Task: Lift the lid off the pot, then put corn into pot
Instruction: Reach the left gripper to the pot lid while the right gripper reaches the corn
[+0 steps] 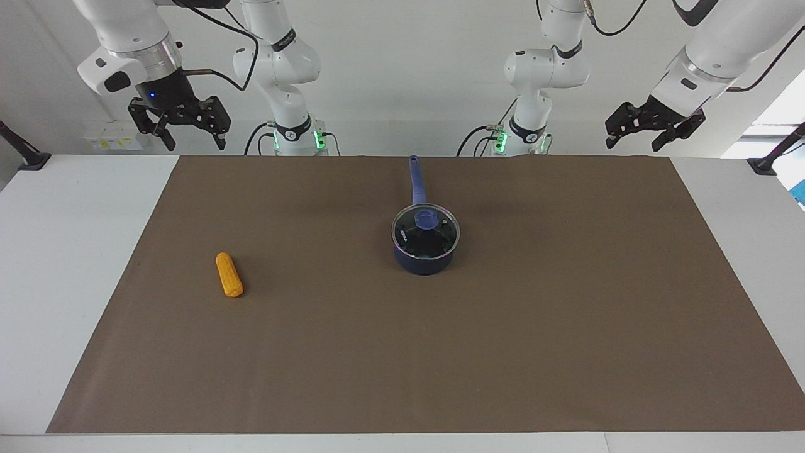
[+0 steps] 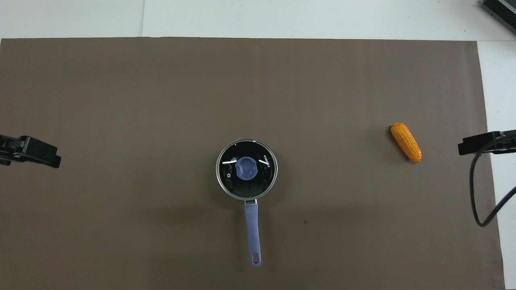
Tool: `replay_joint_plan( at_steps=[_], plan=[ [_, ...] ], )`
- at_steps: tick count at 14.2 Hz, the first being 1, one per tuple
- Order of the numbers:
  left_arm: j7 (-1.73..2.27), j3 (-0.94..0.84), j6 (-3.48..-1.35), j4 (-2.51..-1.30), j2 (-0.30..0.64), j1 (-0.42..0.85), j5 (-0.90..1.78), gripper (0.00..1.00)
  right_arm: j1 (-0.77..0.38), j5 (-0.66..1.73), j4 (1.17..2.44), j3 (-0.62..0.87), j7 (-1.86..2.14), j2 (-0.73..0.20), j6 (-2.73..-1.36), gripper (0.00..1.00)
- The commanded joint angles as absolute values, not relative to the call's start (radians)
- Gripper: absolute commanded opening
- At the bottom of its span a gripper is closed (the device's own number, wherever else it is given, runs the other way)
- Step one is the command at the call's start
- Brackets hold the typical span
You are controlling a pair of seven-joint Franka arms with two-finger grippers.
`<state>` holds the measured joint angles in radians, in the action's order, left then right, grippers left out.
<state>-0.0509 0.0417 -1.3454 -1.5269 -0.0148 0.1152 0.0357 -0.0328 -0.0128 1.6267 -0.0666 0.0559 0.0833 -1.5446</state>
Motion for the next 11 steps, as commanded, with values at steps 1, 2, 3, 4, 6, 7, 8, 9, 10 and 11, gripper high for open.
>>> replay_joint_plan(
  at_steps=[1,2,3,4,6,7,8,9,10,11],
  plan=[
    [-0.017,0.048,-1.4,-1.585,-0.034,0.169,0.046,1.0,-0.021,-0.005,1.738,-0.061,0.136,0.088,-1.682,1.0],
    [0.0,0.049,-1.417,-1.6,-0.034,0.198,0.046,1.0,-0.021,-0.005,1.765,-0.061,0.191,0.066,-1.725,1.0],
    [0.026,0.048,-1.442,-1.618,-0.035,0.21,0.046,1.0,-0.018,-0.005,1.787,-0.063,0.249,0.037,-1.761,1.0],
    [0.061,0.048,-1.469,-1.637,-0.035,0.236,0.046,1.0,-0.014,-0.005,1.801,-0.063,0.308,0.005,-1.8,1.0],
    [0.13,0.048,-1.526,-1.666,-0.031,0.285,0.048,1.0,0.005,-0.005,1.813,-0.063,0.401,-0.078,-1.903,1.0],
    [0.155,0.048,-1.555,-1.683,-0.032,0.301,0.055,1.0,0.008,-0.005,1.813,-0.063,0.441,-0.125,-1.955,1.0],
    [0.169,0.048,-1.569,-1.687,-0.031,0.307,0.067,1.0,0.008,-0.005,1.824,-0.063,0.474,-0.156,-2.004,1.0],
    [0.185,0.048,-1.58,-1.687,-0.025,0.311,0.077,1.0,0.008,-0.005,1.839,-0.063,0.507,-0.176,-2.047,1.0],
    [0.208,0.048,-1.594,-1.687,-0.008,0.345,0.08,1.0,0.009,-0.005,1.867,-0.063,0.544,-0.195,-2.078,1.0],
    [0.242,0.048,-1.614,-1.687,0.001,0.368,0.08,1.0,0.009,-0.005,1.893,-0.063,0.579,-0.212,-2.132,1.0]
  ],
)
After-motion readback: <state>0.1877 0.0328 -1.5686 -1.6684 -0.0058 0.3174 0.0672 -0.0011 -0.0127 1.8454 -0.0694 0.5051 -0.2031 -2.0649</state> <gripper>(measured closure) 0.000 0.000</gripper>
